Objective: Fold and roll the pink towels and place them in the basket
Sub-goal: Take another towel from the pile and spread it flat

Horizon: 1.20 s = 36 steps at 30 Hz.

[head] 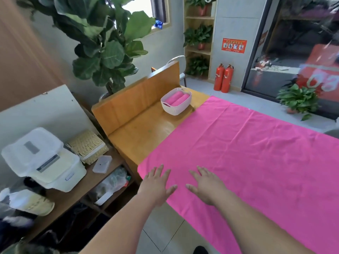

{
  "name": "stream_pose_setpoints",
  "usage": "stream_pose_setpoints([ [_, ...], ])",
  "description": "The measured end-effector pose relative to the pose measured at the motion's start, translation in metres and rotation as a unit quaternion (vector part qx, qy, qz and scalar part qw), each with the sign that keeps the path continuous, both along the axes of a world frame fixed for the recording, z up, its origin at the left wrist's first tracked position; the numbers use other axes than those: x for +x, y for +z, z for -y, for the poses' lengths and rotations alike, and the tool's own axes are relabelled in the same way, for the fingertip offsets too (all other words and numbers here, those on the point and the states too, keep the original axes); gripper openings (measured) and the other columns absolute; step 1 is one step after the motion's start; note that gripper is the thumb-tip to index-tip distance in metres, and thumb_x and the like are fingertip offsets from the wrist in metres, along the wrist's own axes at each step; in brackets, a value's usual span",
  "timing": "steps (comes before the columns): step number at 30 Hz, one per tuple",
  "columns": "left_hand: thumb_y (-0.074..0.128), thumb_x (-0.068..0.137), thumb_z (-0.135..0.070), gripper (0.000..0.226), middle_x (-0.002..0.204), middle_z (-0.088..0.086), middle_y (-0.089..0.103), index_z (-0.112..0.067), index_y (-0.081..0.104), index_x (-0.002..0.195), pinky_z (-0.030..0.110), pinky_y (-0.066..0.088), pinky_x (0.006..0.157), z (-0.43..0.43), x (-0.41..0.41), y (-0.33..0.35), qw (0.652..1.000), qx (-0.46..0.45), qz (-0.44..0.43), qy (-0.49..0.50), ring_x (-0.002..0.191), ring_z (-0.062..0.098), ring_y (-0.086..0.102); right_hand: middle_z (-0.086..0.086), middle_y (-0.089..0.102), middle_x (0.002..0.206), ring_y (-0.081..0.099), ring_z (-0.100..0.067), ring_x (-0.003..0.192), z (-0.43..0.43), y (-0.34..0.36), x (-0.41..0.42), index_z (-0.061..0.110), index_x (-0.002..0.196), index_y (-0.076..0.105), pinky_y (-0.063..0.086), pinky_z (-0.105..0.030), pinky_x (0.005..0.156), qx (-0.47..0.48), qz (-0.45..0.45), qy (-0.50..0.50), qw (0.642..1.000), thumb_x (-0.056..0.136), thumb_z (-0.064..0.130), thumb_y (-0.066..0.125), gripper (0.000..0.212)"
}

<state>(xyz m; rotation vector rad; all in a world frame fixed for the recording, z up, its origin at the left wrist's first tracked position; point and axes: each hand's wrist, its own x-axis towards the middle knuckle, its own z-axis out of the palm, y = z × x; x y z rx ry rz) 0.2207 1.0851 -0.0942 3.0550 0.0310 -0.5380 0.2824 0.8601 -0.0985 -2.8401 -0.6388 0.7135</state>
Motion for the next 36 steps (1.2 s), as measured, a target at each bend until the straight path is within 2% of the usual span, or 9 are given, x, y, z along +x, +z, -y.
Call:
stream_pose_setpoints([
  [9,0.029,0.1,-0.078,0.083,0.177,0.001,-0.004,-0.037,0.003,0.168,0.053,0.011,0.131,-0.016,0.098,-0.015,0.999,-0.021,-0.012,-0.028,0.163,0.03,0.002,-0.009,0.008,0.176,0.01,-0.026,0.162,-0.005,-0.024,0.087,0.027,0.169,0.014,0.016,-0.043,0.131,0.023,-0.037,-0.051,0.998,0.105,0.066,0.04,0.079],
  [16,0.032,0.102,-0.074,0.082,0.177,0.004,-0.001,-0.033,0.006,0.168,0.051,0.012,0.131,-0.016,0.191,-0.029,0.991,-0.035,-0.027,-0.125,0.163,0.031,0.002,-0.007,0.004,0.176,0.005,-0.028,0.162,0.001,-0.036,0.125,0.031,0.168,0.012,0.016,-0.047,0.131,0.025,-0.047,-0.161,0.985,0.104,0.067,0.039,0.079],
  [23,0.042,0.102,-0.068,0.082,0.177,0.003,0.002,-0.032,0.01,0.168,0.047,0.014,0.13,-0.024,0.296,-0.054,0.96,-0.03,-0.027,-0.277,0.162,0.03,0.006,-0.008,0.003,0.176,0.005,-0.029,0.162,-0.025,-0.042,0.148,0.03,0.168,0.011,0.014,-0.048,0.131,0.02,-0.047,-0.316,0.947,0.105,0.066,0.038,0.078],
  [29,0.043,0.1,-0.066,0.082,0.177,0.001,0.006,-0.029,0.016,0.168,0.048,0.019,0.128,-0.067,0.358,-0.075,0.921,-0.034,-0.008,-0.388,0.163,0.026,0.008,-0.007,-0.003,0.176,0.003,-0.03,0.162,-0.088,-0.049,0.151,0.034,0.168,0.005,0.011,-0.049,0.131,-0.008,-0.058,-0.41,0.91,0.105,0.068,0.036,0.079],
  [31,0.04,0.1,-0.064,0.079,0.176,-0.002,0.01,-0.028,0.02,0.167,0.048,0.026,0.124,-0.084,0.37,-0.08,0.908,-0.033,0.002,-0.417,0.161,0.025,0.014,-0.006,-0.005,0.176,0.001,-0.03,0.162,-0.11,-0.05,0.151,0.034,0.168,0.005,0.01,-0.049,0.131,-0.015,-0.063,-0.428,0.902,0.105,0.068,0.035,0.078],
  [33,0.029,0.096,-0.064,0.078,0.174,-0.002,0.021,-0.026,0.03,0.163,0.046,0.035,0.118,-0.096,0.381,-0.08,0.901,-0.044,0.021,-0.432,0.156,0.025,0.027,-0.006,-0.005,0.176,0.001,-0.031,0.162,-0.132,-0.051,0.154,0.034,0.168,0.007,0.009,-0.048,0.132,-0.018,-0.059,-0.445,0.893,0.105,0.067,0.035,0.077],
  [34,0.025,0.094,-0.064,0.078,0.173,-0.002,0.025,-0.025,0.035,0.161,0.046,0.036,0.117,-0.101,0.387,-0.08,0.9,-0.051,0.028,-0.432,0.154,0.025,0.03,-0.006,-0.004,0.176,0.001,-0.031,0.162,-0.144,-0.051,0.158,0.033,0.168,0.008,0.009,-0.047,0.131,-0.018,-0.052,-0.453,0.89,0.105,0.066,0.036,0.077],
  [36,0.033,0.098,-0.063,0.074,0.173,0.0,0.024,-0.025,0.035,0.161,0.047,0.032,0.12,-0.113,0.4,-0.081,0.902,-0.057,0.026,-0.428,0.156,0.027,0.026,-0.006,-0.002,0.176,0.003,-0.031,0.162,-0.167,-0.05,0.169,0.032,0.168,0.011,0.012,-0.048,0.131,-0.016,-0.032,-0.459,0.888,0.105,0.065,0.037,0.076],
])
